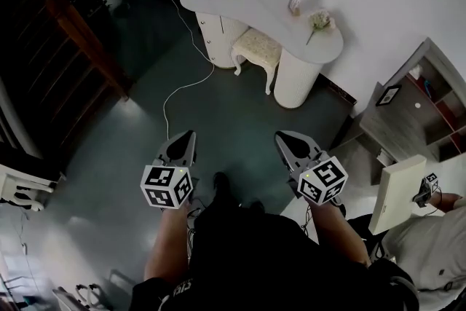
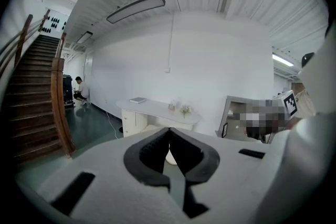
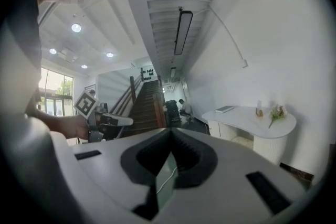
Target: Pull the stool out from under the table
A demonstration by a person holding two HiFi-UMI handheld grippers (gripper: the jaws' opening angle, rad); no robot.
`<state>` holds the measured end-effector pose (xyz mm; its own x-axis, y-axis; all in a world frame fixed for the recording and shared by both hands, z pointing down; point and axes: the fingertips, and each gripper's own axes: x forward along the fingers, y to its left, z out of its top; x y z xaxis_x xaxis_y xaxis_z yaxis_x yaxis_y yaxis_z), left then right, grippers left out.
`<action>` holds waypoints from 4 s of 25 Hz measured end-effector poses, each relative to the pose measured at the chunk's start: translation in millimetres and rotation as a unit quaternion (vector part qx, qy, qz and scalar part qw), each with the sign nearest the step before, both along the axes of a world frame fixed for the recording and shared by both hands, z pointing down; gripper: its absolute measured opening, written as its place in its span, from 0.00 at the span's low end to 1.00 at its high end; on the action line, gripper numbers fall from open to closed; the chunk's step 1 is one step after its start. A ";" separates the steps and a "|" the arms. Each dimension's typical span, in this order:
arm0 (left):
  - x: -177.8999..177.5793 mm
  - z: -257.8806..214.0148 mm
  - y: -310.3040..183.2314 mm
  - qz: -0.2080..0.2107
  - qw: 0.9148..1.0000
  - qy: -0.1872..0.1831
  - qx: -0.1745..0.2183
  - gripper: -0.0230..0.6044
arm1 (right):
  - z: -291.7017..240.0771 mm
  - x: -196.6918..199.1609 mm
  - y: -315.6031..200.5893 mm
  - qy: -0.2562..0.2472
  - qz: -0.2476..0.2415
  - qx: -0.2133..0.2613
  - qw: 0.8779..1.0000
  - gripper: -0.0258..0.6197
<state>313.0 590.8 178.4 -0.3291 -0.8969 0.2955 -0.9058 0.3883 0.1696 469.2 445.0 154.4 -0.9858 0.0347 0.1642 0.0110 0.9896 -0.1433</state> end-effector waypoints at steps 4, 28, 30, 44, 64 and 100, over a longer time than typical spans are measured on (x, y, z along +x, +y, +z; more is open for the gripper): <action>-10.7 7.3 -1.8 -0.012 1.000 0.005 -0.001 0.05 | 9.5 -11.7 -7.5 0.015 -0.011 -0.007 1.000 0.05; -308.8 12.4 -136.9 0.118 0.990 -0.049 0.067 0.05 | 34.3 -332.7 -100.7 0.075 0.015 0.000 0.997 0.05; -322.6 5.7 -152.0 0.131 0.986 -0.054 0.088 0.05 | 35.5 -347.0 -109.4 0.076 0.025 -0.010 0.997 0.05; -440.0 46.0 -239.8 0.091 0.995 -0.006 0.044 0.05 | 71.1 -438.9 -215.3 0.078 0.055 -0.048 0.994 0.05; -553.3 67.2 -427.2 0.212 0.977 0.003 0.019 0.13 | 105.0 -561.4 -342.2 0.113 0.128 -0.080 0.982 0.05; -470.0 402.1 -561.1 0.435 0.897 0.005 -0.077 0.05 | 443.5 -451.4 -372.3 0.100 0.434 -0.158 0.881 0.05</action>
